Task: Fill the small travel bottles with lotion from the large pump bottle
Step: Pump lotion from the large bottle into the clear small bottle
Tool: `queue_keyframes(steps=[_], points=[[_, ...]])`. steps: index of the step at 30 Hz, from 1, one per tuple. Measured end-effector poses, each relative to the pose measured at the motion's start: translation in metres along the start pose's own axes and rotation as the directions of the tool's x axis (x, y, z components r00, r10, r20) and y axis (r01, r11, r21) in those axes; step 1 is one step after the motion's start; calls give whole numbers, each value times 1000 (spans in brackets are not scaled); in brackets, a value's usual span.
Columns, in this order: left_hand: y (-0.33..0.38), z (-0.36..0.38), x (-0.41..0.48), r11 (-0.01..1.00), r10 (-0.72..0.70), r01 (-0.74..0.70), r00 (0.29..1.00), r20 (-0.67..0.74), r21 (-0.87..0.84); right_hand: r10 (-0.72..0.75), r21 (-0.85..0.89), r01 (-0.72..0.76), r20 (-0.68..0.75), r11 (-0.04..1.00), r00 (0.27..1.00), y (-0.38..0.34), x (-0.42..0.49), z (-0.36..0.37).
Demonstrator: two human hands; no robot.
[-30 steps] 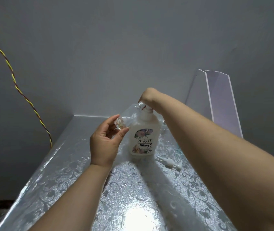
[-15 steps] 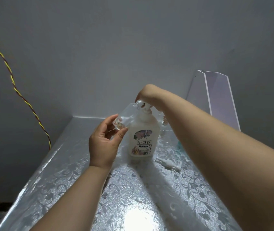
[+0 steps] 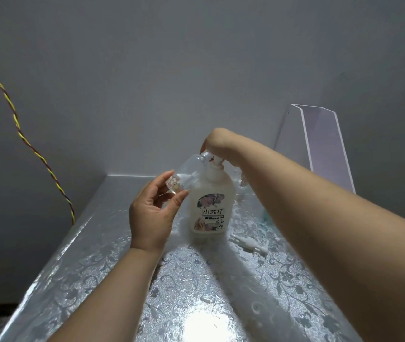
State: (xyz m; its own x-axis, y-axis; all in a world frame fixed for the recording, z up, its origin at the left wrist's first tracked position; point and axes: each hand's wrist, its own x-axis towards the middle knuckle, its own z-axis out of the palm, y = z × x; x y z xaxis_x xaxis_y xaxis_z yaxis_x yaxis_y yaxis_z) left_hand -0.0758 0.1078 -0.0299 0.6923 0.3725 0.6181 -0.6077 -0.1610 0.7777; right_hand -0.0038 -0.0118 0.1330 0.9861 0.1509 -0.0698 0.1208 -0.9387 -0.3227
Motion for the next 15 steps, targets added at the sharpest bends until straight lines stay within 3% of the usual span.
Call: queue_keyframes(steps=[4,15], points=[[0,-1,0,1000,14,-14,1000,0,7,-25,131,30,-42,991,999,2,4,-2],[-7,-1,-2,999,-31,31,1000,-3,14,-5,-39,6,21,999,1000,6,6,12]])
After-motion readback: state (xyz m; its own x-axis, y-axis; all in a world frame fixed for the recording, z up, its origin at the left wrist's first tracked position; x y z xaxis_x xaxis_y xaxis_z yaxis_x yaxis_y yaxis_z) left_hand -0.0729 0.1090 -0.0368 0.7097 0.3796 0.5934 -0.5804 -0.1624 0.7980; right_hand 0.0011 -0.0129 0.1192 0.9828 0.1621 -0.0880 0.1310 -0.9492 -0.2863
